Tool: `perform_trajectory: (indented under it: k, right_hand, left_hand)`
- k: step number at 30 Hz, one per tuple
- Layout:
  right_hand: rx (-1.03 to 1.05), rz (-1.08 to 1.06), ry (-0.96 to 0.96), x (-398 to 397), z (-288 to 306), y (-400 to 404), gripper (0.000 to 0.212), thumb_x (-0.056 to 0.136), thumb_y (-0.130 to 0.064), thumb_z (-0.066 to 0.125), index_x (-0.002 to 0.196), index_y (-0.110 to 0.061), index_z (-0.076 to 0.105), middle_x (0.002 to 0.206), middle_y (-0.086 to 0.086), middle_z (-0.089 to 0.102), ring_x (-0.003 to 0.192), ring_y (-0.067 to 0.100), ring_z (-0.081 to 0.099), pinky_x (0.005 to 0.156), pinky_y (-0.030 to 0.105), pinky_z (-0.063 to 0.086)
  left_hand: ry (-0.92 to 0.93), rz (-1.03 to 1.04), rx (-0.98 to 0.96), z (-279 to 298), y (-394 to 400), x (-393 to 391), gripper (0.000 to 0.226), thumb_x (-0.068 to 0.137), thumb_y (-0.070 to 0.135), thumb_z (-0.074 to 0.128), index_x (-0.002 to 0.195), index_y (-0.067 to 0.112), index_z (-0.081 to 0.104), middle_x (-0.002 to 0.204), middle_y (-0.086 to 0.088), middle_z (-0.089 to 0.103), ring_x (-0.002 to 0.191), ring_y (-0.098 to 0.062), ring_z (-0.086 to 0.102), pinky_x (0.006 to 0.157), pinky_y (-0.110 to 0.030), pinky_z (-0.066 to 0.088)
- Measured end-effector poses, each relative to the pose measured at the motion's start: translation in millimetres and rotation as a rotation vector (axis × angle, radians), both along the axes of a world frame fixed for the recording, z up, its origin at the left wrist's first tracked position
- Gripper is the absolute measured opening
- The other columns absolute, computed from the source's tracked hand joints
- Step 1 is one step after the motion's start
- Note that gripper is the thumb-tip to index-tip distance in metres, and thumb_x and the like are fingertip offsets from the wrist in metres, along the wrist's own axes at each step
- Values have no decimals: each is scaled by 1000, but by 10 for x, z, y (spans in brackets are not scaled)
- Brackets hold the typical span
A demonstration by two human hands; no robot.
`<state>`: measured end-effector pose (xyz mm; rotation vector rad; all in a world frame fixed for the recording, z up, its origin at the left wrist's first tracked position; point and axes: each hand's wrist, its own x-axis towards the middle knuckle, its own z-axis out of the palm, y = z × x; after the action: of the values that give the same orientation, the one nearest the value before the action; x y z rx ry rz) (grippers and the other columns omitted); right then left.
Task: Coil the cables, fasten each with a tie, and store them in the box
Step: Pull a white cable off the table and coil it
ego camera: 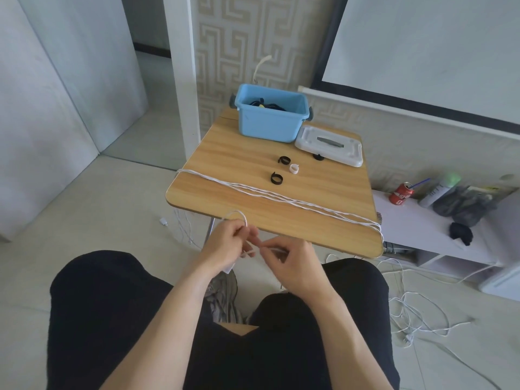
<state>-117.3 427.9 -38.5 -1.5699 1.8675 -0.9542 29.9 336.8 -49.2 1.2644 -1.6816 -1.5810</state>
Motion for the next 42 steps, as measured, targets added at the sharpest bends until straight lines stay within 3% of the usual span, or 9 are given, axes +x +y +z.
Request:
perform_trajectory:
  k: [6,12,19,22,28,34,37,39,42]
  right_hand:
    - [95,-29,164,-486,57,-302,26,76,-40,87,89,-21,74,69,-8,65,63,8,55,58,21,42]
    - [368,-339,451,-1315,-120,-423,35,101,-39,53,88,-11,70,78,8,68,80,33,66,68,32,47]
    - [273,-817,-238,-1906,-56,-251,19,97,-21,64,85,-6,65,77,1,69,58,14,72,54,18,51]
    - [105,-904,-54,-1867,-14,-180,38,99,-39,58,99,-4,72,100,15,71,93,33,65,79,33,48]
    - [-171,-838,137,-1824,162,-59,26,93,-35,70,95,-9,71,134,8,54,122,23,54,96,21,32]
    - [86,-879,134,-2029,185,33,45,94,-44,65,120,-6,65,142,16,44,120,31,54,101,33,40]
    - [103,-888,122,-2169,111,48,59,91,-58,62,104,-2,71,110,19,68,108,38,63,92,37,46]
    - [283,-918,-20,-2248,116,37,80,84,-80,47,93,-2,66,86,16,69,87,41,70,85,44,56]
    - [598,-815,-433,-2245,109,49,95,90,-83,25,93,5,59,85,24,64,72,39,67,70,44,57]
  left_hand:
    - [-78,-269,44,156,47,-15,33,106,24,47,95,1,67,62,1,56,51,-10,43,57,-24,38]
    - [-142,-292,-49,151,-11,58,30,97,32,61,78,11,49,58,4,33,48,-8,29,52,-26,26]
    - [-265,-280,-199,140,36,-19,34,104,34,48,84,6,48,68,2,34,55,-11,30,50,-21,25]
    - [-292,-277,-202,146,71,-93,35,105,35,44,85,6,47,69,0,35,59,-15,32,57,-29,27]
    - [-324,-259,-234,125,67,-73,33,106,31,43,84,10,54,68,3,44,58,-14,39,58,-29,31]
    - [-267,-178,-257,107,72,-123,39,107,30,38,74,19,55,63,4,48,57,-14,44,59,-30,35]
    - [-257,-138,-279,103,77,-143,41,108,31,36,73,19,52,61,4,46,51,-11,40,54,-27,33]
    - [-232,-80,-264,94,56,-127,41,108,32,36,73,18,52,59,6,44,46,-6,36,52,-25,31]
    - [-199,-50,-231,88,31,-90,42,108,31,38,71,18,52,54,10,41,44,-3,37,53,-25,31]
